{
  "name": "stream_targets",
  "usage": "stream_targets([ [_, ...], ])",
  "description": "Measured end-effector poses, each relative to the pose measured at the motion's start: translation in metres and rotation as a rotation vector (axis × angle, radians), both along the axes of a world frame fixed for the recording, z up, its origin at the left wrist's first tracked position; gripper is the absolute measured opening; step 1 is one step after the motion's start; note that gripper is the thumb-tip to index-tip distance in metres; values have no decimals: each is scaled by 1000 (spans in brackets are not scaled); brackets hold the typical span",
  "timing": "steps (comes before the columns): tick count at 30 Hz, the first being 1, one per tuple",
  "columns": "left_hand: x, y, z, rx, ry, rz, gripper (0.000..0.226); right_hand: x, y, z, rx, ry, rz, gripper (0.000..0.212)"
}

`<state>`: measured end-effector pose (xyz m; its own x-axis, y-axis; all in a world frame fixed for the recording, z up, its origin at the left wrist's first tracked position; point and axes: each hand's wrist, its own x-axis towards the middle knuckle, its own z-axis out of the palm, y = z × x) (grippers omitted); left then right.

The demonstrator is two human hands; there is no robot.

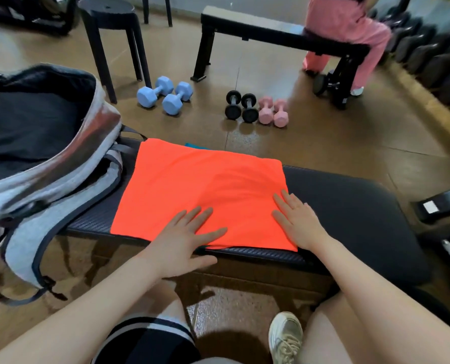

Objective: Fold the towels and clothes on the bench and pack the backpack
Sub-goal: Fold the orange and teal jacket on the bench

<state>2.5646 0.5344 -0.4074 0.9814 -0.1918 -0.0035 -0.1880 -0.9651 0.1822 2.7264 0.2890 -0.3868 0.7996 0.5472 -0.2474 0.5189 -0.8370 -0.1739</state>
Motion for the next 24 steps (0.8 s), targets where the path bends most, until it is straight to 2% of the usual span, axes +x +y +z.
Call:
stream_targets([
  [4, 28, -14, 23, -228, -15, 58, 66, 15, 18, 0, 383, 15, -267, 53],
  [7, 55, -33, 34, -270, -83, 61, 48, 31, 34, 3, 585, 47, -454, 46],
  [11, 75, -70, 29, -243, -76, -51, 53, 63, 48, 9, 684, 154, -602, 44],
  [12, 78, -80, 30, -237, -64, -91, 51, 71, 50, 11, 699, 168, -611, 39],
  [14, 82, -99, 31, -210, -70, -190, 48, 86, 51, 12, 707, 207, -593, 15],
  [17, 90, -120, 25, -62, -144, -307, 43, 103, 51, 15, 722, 320, -559, 43],
  [21, 100, -136, 26, 68, -203, -227, 47, 115, 50, 11, 745, 429, -528, 46],
  [24, 102, -147, 37, 110, -23, -16, 55, 119, 46, 2, 726, 299, -471, 24],
])
